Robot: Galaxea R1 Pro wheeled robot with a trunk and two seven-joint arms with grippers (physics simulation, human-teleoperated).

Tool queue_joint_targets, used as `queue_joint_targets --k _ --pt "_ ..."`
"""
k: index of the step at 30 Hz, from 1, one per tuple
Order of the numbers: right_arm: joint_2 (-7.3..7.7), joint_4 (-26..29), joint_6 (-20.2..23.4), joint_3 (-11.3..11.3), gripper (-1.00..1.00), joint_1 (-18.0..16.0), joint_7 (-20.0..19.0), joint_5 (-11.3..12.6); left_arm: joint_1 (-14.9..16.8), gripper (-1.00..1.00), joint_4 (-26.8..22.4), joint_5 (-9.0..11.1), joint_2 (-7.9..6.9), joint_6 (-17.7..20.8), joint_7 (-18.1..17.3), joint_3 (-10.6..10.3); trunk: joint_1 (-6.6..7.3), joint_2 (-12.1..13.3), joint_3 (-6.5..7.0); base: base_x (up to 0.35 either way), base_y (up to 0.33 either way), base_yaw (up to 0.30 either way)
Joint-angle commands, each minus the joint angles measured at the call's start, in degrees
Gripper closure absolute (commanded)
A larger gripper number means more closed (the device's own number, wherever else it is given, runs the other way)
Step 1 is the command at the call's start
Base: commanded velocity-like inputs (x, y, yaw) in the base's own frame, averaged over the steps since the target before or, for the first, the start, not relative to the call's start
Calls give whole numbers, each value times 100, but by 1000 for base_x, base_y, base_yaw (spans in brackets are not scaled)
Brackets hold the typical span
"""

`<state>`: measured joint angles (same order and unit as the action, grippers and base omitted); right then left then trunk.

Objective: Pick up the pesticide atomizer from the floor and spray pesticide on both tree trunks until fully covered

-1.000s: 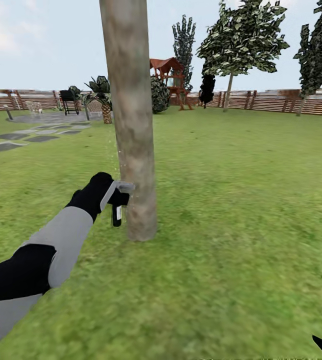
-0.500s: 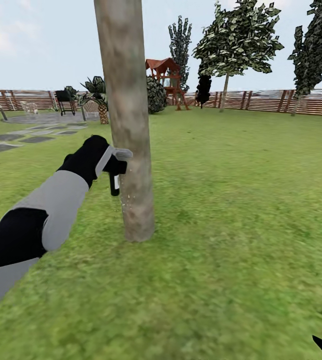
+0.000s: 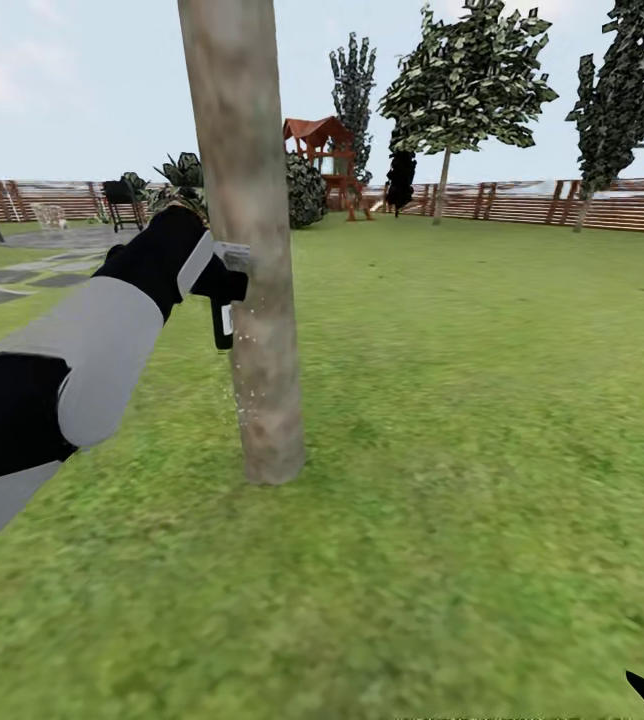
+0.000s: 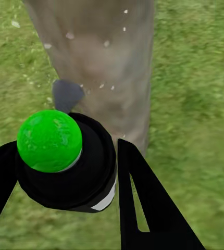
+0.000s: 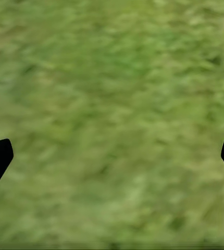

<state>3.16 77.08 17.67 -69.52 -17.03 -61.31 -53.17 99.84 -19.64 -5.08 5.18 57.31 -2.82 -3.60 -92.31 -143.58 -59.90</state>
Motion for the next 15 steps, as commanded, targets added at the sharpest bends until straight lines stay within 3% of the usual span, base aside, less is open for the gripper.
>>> queue_joint_targets --k 1,9,15 --pt "0 0 0 0 -100 1 2 0 49 100 51 -2 0 0 1 -1 0 0 1 0 0 -100" --pt "-1 0 0 0 -100 -2 5 0 132 100 325 -2 9 0 1 -63 0 0 2 0 0 -10" --pt "0 0 0 0 -100 0 5 0 133 100 717 0 15 -22 -8 -516 0 0 2 0 0 0"
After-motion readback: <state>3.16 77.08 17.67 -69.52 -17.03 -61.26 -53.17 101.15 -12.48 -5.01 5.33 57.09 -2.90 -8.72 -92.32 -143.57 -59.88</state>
